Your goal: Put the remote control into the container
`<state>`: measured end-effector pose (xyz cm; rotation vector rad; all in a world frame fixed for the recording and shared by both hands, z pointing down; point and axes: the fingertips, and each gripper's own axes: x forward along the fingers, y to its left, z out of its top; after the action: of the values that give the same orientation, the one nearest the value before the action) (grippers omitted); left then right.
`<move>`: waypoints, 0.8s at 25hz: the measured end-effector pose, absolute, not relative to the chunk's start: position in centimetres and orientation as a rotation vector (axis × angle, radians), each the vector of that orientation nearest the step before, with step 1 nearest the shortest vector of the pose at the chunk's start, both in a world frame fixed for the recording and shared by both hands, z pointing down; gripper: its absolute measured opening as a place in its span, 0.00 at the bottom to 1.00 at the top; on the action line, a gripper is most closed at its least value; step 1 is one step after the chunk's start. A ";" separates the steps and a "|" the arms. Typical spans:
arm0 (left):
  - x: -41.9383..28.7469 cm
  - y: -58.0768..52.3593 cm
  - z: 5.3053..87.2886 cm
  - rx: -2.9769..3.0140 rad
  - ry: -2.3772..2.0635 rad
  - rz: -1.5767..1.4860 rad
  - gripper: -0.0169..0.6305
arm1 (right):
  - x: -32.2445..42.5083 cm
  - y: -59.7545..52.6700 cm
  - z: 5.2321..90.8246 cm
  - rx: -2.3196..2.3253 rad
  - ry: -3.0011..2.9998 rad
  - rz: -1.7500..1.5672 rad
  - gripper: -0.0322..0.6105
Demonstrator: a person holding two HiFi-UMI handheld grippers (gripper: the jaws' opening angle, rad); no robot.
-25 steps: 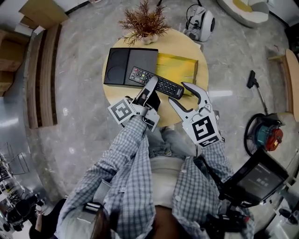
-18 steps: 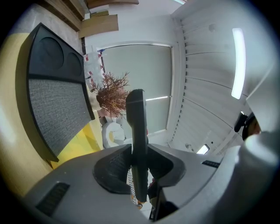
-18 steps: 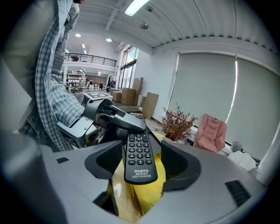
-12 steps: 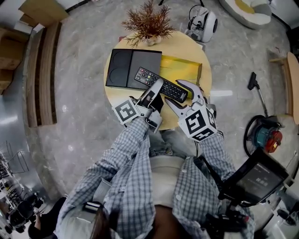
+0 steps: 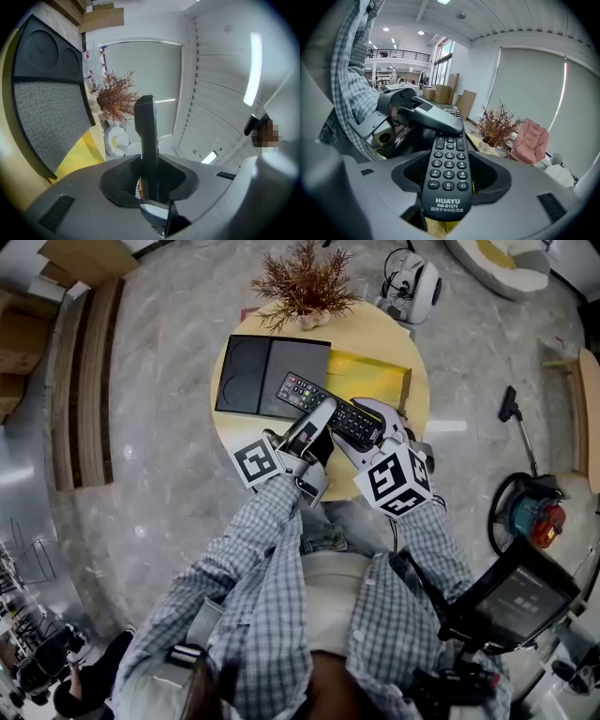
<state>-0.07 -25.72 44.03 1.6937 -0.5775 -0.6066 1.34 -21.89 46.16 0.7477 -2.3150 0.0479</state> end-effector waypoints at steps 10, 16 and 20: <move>0.9 -25.7 44.1 1.704 -0.490 -0.591 0.19 | 2.2 -21.8 46.5 0.770 -2.304 0.089 0.44; 2.1 -25.6 44.8 1.696 -0.432 -0.491 0.22 | 3.4 -22.1 47.4 0.813 -2.255 0.107 0.44; 2.1 -25.4 45.0 1.673 -0.431 -0.473 0.34 | 4.4 -22.6 47.7 0.869 -2.247 0.144 0.44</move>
<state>2.10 -25.42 45.05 1.6734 -0.4306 -0.4730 4.38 -22.61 47.66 0.8695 -2.2473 0.1439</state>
